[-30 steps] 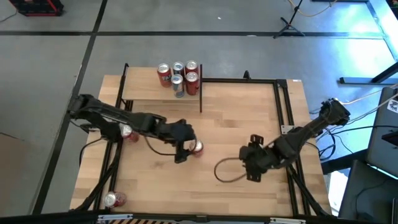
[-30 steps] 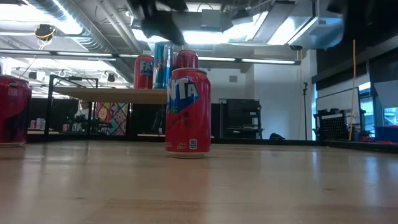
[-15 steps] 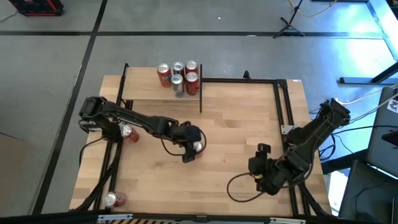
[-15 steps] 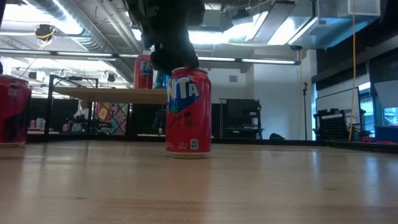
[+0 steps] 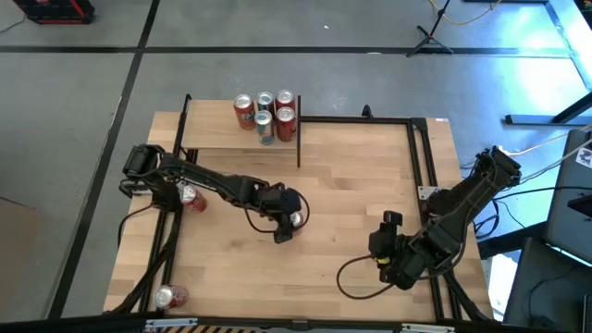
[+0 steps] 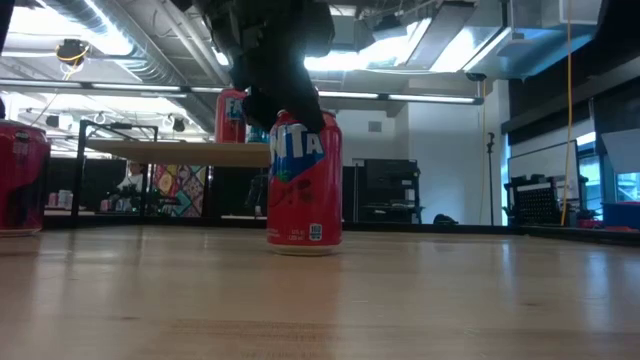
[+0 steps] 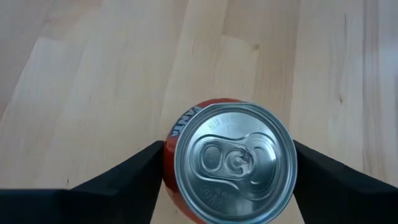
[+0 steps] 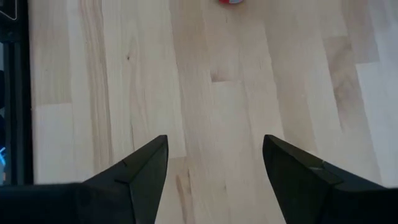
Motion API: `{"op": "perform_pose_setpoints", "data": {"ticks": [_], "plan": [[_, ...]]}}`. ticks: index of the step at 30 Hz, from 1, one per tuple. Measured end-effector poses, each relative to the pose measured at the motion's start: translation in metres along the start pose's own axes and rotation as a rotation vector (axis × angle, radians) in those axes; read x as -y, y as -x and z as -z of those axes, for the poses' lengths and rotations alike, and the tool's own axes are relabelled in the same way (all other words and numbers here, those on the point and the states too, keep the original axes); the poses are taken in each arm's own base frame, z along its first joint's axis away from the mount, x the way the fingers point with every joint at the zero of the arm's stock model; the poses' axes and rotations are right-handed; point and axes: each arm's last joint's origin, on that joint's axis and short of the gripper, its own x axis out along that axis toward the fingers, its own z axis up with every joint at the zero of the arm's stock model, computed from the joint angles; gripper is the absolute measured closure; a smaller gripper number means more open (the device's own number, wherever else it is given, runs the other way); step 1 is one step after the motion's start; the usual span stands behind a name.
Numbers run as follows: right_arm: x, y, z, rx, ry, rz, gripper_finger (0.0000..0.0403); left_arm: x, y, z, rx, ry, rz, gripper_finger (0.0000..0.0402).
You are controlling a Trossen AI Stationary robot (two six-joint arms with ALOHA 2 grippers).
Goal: Place canned beverage on shelf
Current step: Put the red soda can on the shelf aligned with the other red soda can
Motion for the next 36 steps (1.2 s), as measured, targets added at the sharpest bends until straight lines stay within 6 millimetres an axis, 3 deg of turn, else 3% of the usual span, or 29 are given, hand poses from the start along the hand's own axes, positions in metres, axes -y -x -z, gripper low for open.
{"op": "perform_pose_setpoints", "data": {"ticks": [5, 8, 13, 19, 24, 29, 36], "plan": [[0.002, 0.0, 0.002, -0.01, 0.028, 0.025, 0.0155, 0.002, 0.005, -0.004, -0.014, 0.044, 0.009, 0.0144], [0.006, 0.002, 0.003, -0.01, 0.049, 0.061, 0.0155, 0.005, 0.02, -0.014, -0.019, 0.071, 0.005, 0.0144], [0.016, 0.007, 0.005, -0.033, 0.09, 0.103, 0.0155, 0.012, 0.071, -0.037, 0.023, 0.091, -0.032, 0.0139], [0.035, 0.017, 0.001, 0.008, 0.072, 0.146, 0.0155, 0.008, 0.151, -0.052, 0.101, 0.156, -0.103, 0.0138], [0.052, 0.019, -0.009, 0.037, 0.049, 0.171, 0.0155, -0.011, 0.201, -0.039, 0.12, 0.238, -0.186, 0.0138], [0.072, 0.014, -0.021, 0.036, -0.016, 0.214, 0.0155, -0.042, 0.24, -0.019, 0.122, 0.326, -0.335, 0.0137], [0.093, 0.007, -0.033, 0.029, -0.079, 0.261, 0.0155, -0.087, 0.258, -0.018, 0.155, 0.447, -0.472, 0.0136]]}}
